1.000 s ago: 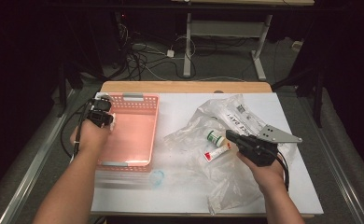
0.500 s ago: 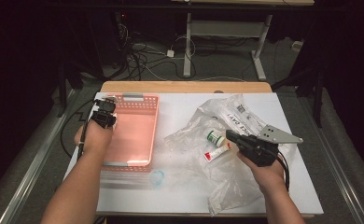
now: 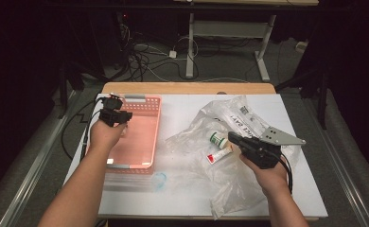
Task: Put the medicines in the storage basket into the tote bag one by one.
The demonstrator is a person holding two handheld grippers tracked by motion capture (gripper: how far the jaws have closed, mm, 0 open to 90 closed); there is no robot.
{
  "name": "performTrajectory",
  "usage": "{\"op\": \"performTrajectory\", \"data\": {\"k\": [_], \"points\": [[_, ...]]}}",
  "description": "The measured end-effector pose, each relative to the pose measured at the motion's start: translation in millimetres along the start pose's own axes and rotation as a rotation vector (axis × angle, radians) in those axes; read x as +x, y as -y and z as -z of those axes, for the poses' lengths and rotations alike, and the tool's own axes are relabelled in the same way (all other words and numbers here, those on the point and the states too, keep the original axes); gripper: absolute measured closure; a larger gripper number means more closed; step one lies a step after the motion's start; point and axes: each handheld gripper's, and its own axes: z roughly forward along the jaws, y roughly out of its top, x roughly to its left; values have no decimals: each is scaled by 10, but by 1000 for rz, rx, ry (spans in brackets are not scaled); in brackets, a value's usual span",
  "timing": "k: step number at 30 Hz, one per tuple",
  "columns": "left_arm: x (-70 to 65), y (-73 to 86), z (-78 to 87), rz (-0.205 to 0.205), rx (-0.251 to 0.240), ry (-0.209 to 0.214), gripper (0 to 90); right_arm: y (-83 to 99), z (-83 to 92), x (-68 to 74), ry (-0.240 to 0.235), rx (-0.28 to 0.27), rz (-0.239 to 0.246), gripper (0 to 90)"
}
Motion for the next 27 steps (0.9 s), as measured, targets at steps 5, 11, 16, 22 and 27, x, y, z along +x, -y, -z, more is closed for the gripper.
{"op": "performTrajectory", "data": {"k": [5, 11, 16, 22, 27], "points": [[-10, 4, -52, 29, 28, -28, 340, 3, 2, -5, 0, 0, -3, 900], [-4, 23, -244, 73, 180, -59, 306, 1, -3, 3, -1, 0, 0, 900], [18, 74, -374, 104, 257, 2, 431, 1, 3, -1, 0, 0, -3, 900], [-36, 96, -373, 45, 238, -28, 579, 0, 13, -7, 0, -3, -5, 900], [-76, 115, -334, 10, 242, -16, 583, -1, 13, -9, 0, -3, -6, 900]]}}
